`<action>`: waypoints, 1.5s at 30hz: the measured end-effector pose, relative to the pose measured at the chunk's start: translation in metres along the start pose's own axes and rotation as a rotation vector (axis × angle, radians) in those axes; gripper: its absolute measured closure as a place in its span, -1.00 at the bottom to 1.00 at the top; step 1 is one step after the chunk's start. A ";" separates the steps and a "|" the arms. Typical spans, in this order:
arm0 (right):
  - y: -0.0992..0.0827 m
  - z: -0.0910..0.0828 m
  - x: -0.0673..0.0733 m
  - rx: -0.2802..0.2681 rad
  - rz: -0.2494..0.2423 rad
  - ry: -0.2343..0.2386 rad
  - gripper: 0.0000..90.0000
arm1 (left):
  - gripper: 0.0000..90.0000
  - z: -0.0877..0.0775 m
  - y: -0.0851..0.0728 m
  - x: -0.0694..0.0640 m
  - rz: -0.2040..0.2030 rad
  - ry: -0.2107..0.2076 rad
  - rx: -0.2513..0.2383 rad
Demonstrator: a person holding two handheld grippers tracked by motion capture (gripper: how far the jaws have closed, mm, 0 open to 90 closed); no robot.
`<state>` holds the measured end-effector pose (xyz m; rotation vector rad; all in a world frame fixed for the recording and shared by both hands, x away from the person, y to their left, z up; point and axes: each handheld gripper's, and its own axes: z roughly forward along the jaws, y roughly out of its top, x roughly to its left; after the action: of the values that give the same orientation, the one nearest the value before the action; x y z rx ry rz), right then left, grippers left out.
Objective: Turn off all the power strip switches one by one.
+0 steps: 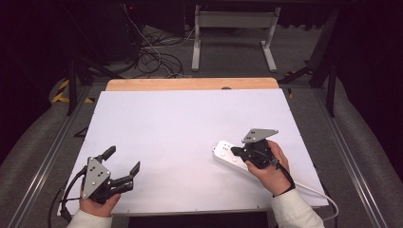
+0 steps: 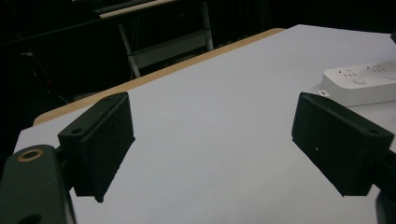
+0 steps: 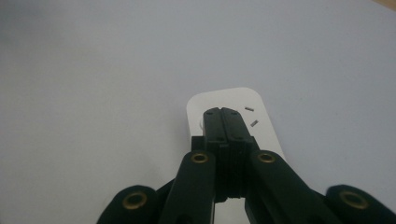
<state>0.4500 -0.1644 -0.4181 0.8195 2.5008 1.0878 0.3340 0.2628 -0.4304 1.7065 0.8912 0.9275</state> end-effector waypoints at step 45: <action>0.015 0.051 0.000 0.128 -0.020 0.036 1.00 | -0.70 0.000 0.000 0.000 -0.006 0.000 -0.002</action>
<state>0.4795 -0.1268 -0.4418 0.8142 2.6253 0.9525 0.3338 0.2633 -0.4305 1.7016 0.8942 0.9240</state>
